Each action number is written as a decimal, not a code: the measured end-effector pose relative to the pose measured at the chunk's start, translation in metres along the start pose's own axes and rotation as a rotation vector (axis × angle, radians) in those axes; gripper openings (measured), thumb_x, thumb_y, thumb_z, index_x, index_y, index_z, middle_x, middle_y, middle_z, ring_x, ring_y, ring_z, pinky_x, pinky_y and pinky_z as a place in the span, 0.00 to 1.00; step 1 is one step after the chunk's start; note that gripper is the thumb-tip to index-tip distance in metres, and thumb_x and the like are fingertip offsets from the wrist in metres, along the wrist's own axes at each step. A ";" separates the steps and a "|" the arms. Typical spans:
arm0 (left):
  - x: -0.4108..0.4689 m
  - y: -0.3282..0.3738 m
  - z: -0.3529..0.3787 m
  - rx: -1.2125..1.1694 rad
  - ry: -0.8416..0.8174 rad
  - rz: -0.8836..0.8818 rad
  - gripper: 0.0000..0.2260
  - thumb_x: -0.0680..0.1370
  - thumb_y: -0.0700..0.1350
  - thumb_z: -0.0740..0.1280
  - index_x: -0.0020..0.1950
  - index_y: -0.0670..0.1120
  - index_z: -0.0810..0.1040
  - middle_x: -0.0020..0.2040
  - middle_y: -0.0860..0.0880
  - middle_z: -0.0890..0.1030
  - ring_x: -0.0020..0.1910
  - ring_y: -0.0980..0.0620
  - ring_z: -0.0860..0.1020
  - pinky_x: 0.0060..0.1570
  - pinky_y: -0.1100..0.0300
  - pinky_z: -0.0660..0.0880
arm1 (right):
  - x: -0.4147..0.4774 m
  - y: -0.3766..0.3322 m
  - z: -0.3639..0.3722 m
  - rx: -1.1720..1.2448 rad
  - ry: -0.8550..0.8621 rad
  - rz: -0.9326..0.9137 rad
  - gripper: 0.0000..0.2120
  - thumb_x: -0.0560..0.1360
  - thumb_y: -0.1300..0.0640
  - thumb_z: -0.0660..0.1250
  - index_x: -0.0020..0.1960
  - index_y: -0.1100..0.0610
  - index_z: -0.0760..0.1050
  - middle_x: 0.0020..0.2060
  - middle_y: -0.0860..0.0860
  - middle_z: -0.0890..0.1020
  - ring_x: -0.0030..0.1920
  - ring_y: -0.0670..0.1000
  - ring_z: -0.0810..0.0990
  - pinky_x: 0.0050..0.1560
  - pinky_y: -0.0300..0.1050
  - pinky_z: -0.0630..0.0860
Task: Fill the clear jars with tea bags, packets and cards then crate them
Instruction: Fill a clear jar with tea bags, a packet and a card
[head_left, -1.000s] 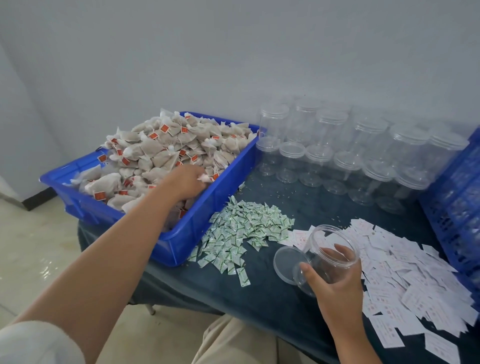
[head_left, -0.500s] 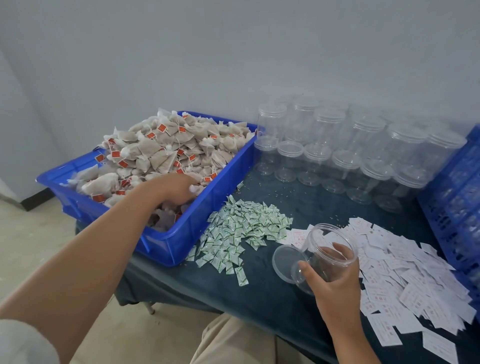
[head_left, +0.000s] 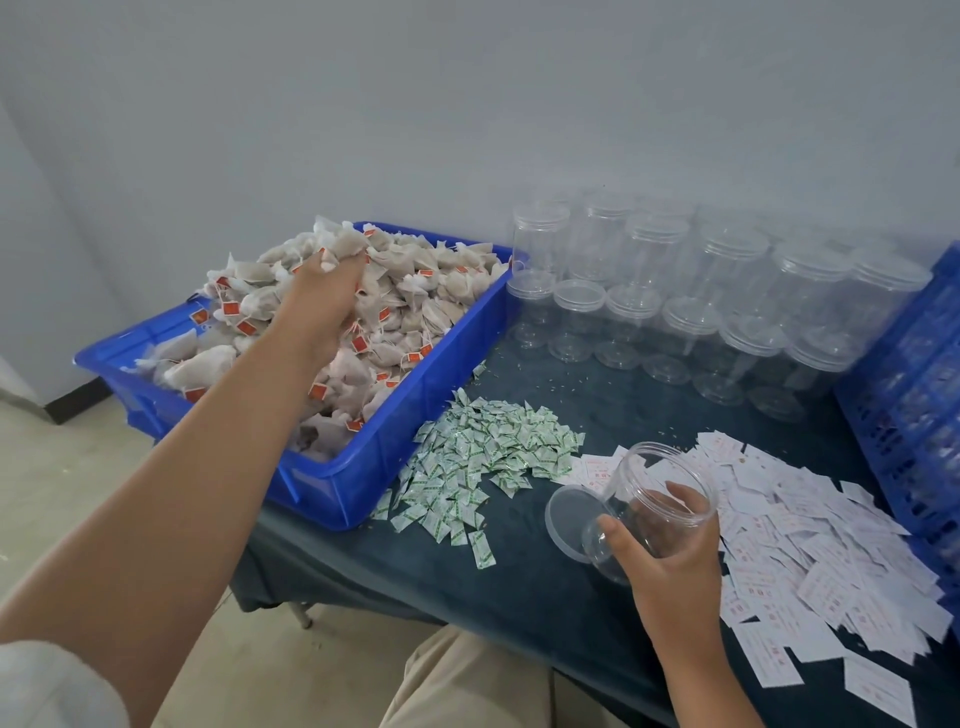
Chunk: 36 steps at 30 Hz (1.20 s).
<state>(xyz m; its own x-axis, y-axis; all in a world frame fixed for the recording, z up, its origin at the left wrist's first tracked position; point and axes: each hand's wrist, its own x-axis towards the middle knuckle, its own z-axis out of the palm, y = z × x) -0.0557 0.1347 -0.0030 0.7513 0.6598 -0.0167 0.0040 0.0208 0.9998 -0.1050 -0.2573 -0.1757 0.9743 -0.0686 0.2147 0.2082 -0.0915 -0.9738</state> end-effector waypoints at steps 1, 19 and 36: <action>0.000 0.003 0.003 -0.181 -0.034 -0.083 0.11 0.82 0.51 0.71 0.63 0.52 0.79 0.43 0.49 0.79 0.42 0.50 0.75 0.36 0.57 0.74 | 0.000 0.000 0.000 0.001 -0.003 0.001 0.35 0.59 0.43 0.84 0.61 0.35 0.71 0.55 0.33 0.84 0.54 0.36 0.85 0.48 0.26 0.78; 0.001 -0.043 -0.014 1.628 -0.514 -0.030 0.23 0.84 0.47 0.64 0.80 0.56 0.68 0.76 0.45 0.74 0.69 0.43 0.77 0.60 0.51 0.74 | 0.002 0.003 -0.003 0.027 -0.030 0.039 0.36 0.58 0.38 0.84 0.61 0.31 0.70 0.57 0.36 0.84 0.58 0.40 0.85 0.54 0.34 0.82; -0.004 -0.020 -0.004 0.111 -0.022 0.120 0.15 0.78 0.39 0.74 0.62 0.51 0.80 0.50 0.48 0.83 0.45 0.49 0.83 0.38 0.53 0.79 | 0.000 0.003 -0.004 -0.003 -0.043 0.042 0.34 0.60 0.41 0.85 0.58 0.24 0.70 0.58 0.34 0.83 0.59 0.39 0.85 0.56 0.33 0.82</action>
<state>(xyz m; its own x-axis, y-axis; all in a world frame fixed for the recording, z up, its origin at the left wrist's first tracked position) -0.0612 0.1348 -0.0227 0.7651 0.6358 0.1019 -0.0148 -0.1408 0.9899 -0.1044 -0.2618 -0.1787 0.9849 -0.0296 0.1705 0.1672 -0.0923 -0.9816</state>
